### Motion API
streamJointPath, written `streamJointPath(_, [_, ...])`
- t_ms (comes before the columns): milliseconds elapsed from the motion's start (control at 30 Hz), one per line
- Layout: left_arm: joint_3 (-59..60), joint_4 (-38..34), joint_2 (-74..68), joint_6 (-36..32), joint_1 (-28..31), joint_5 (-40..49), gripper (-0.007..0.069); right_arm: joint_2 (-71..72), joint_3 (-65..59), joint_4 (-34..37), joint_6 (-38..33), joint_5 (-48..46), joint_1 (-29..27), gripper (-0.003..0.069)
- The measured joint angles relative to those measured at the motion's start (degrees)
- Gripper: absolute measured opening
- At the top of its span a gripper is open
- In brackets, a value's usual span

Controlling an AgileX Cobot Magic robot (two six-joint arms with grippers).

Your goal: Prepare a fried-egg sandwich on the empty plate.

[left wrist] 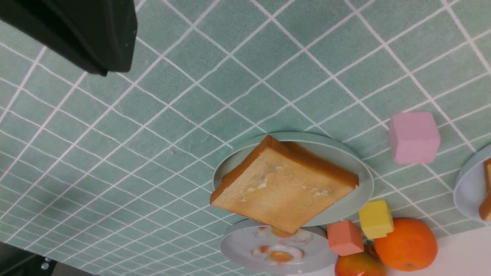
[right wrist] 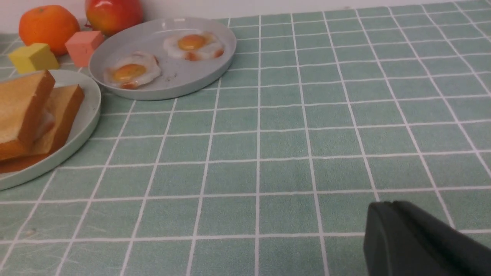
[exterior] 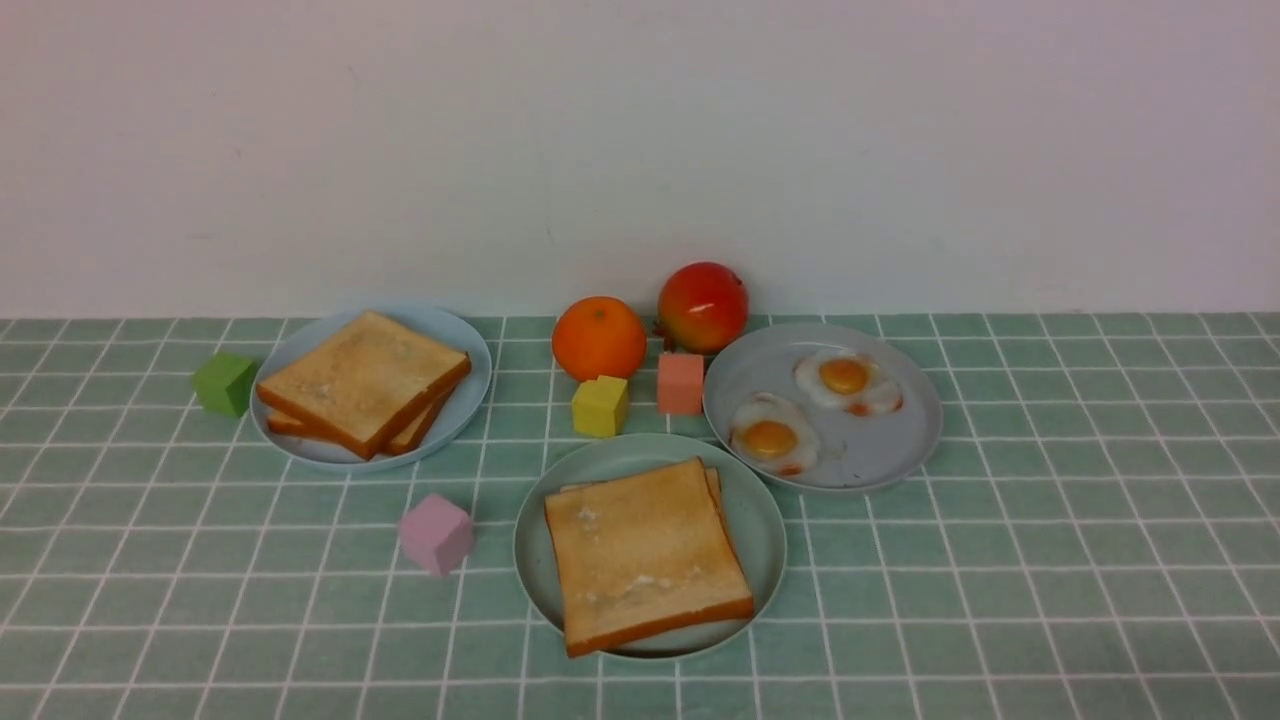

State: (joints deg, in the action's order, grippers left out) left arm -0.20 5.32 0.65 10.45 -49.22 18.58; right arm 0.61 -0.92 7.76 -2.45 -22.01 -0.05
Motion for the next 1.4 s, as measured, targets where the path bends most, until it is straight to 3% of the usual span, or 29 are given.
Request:
streamJointPath(867, [0.1,0.5,0.0,0.0,0.6,-0.1,0.0011,0.0,0.0,0.2,-0.2,0.0,0.0,-0.0001])
streamJointPath(933, [0.2,0.5,0.0,0.0,3.1,-1.1,0.0011,0.0,0.0,0.2,-0.2,0.0,0.0,-0.0001])
streamJointPath(1067, [0.3,-5.7,0.0,0.0,21.0,-8.1,-0.0013,0.0,0.0,0.2,-0.2,0.0,0.0,0.0001])
streamJointPath(1200, [0.4,-9.9,0.0,0.0,34.1,-9.2,-0.0013,0.0,0.0,0.2,-0.2,0.0,0.0,0.0003])
streamJointPath(1267, [1.2,-10.6,0.0,0.0,38.8,-6.9,-0.0013,0.0,0.0,0.2,-0.2,0.0,0.0,0.0004])
streamJointPath(1400, [1.8,-10.6,0.0,0.1,42.6,1.1,-0.0013,0.0,0.0,0.2,-0.2,0.0,0.0,0.0007])
